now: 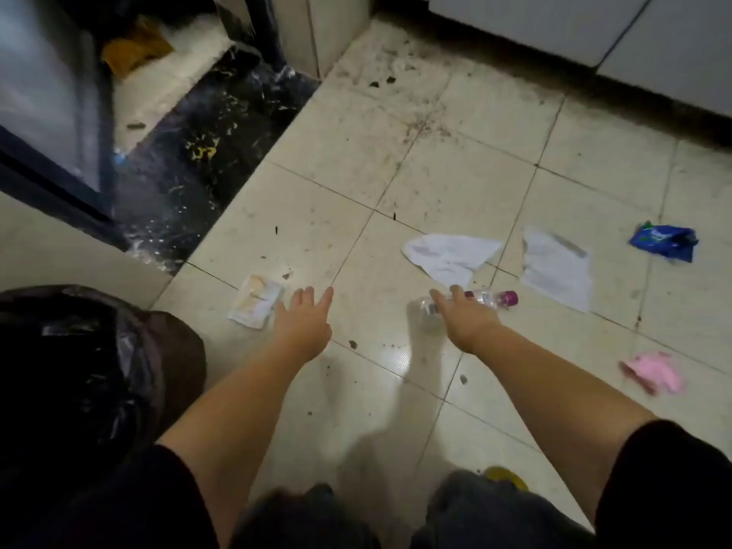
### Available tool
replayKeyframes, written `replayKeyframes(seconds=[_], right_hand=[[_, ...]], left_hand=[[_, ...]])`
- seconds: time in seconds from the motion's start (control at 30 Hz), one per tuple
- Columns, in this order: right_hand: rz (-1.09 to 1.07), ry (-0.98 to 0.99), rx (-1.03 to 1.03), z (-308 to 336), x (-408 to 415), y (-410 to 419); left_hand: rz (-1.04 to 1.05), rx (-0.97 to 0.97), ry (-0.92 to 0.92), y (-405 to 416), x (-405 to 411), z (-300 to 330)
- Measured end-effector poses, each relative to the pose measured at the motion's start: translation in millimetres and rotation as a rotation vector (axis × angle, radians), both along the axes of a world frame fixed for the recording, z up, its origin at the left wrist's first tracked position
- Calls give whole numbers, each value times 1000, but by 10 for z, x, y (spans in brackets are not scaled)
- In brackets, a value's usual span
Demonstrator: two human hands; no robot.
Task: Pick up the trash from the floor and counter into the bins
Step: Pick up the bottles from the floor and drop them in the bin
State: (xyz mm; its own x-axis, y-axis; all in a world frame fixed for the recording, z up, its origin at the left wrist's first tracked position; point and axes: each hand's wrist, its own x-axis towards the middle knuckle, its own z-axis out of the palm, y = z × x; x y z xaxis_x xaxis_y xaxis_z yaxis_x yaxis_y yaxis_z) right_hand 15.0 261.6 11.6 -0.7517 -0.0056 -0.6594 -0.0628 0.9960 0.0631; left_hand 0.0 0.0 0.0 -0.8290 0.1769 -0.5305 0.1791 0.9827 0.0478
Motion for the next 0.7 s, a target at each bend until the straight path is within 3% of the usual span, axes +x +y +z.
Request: replayKeyframes(seconds=[0.2, 0.37, 0.57, 0.7], right_hand=[[96, -16, 172, -696, -346, 38], [146, 32, 196, -805, -369, 16], [142, 55, 130, -869, -407, -223], [178, 55, 93, -900, -402, -350]], left_hand=[[237, -60, 34, -250, -321, -858], [678, 51, -62, -475, -288, -1078], [586, -15, 10, -574, -245, -1099], [592, 62, -4, -681, -212, -1117]])
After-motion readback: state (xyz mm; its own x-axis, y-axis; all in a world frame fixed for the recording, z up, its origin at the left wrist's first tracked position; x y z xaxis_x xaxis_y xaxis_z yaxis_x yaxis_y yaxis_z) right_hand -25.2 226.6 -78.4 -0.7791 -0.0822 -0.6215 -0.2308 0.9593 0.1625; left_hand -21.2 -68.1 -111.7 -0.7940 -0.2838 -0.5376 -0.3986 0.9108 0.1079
